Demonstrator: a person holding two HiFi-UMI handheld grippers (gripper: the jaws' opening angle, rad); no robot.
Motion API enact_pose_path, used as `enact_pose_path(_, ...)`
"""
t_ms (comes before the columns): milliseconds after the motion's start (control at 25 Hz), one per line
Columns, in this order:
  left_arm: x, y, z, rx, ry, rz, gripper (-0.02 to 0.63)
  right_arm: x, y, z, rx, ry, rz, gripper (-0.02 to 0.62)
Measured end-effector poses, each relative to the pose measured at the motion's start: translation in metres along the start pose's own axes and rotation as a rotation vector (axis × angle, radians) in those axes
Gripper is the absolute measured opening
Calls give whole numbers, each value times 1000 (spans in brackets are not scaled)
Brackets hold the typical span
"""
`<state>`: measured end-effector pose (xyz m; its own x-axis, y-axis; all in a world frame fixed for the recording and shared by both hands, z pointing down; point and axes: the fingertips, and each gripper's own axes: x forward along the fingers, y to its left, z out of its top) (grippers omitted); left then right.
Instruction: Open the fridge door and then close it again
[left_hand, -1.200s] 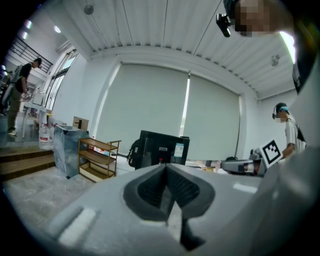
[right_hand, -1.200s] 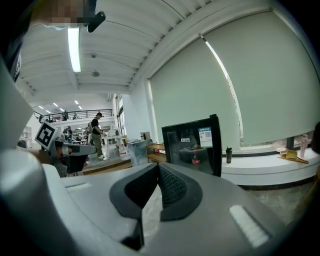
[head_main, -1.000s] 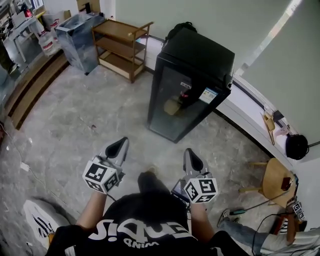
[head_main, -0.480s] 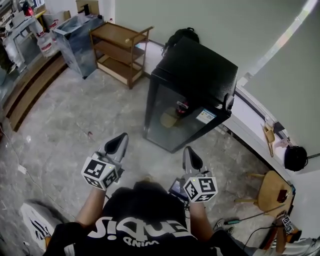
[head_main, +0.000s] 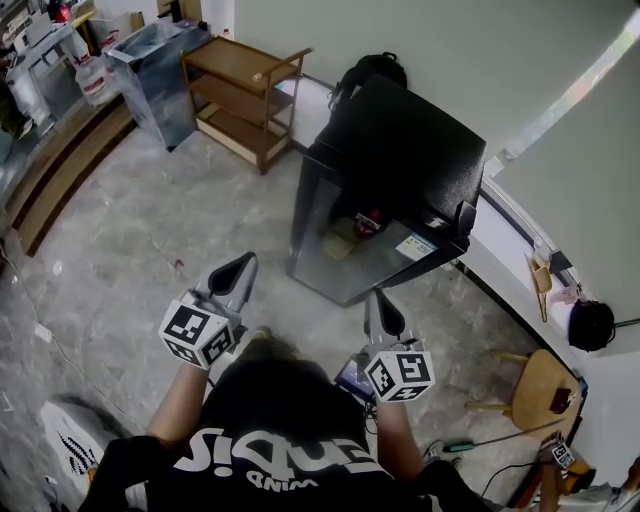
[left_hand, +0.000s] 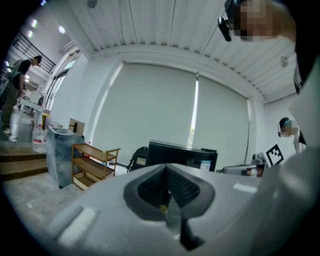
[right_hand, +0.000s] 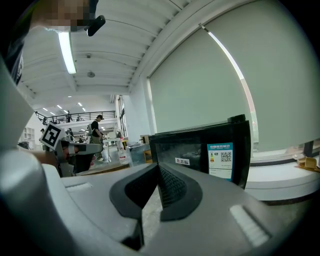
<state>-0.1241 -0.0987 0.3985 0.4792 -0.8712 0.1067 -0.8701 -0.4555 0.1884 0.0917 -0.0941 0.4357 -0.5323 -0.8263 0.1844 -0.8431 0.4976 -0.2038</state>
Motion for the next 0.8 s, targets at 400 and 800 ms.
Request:
enact_pose_path(400, 31, 25, 14, -4, -2, -63, 3, 39, 3, 19, -1, -17, -20, -2)
enact_pose_path(800, 61, 38, 9, -38, -7, -130, 243, 62, 0, 20, -4, -12, -36, -2)
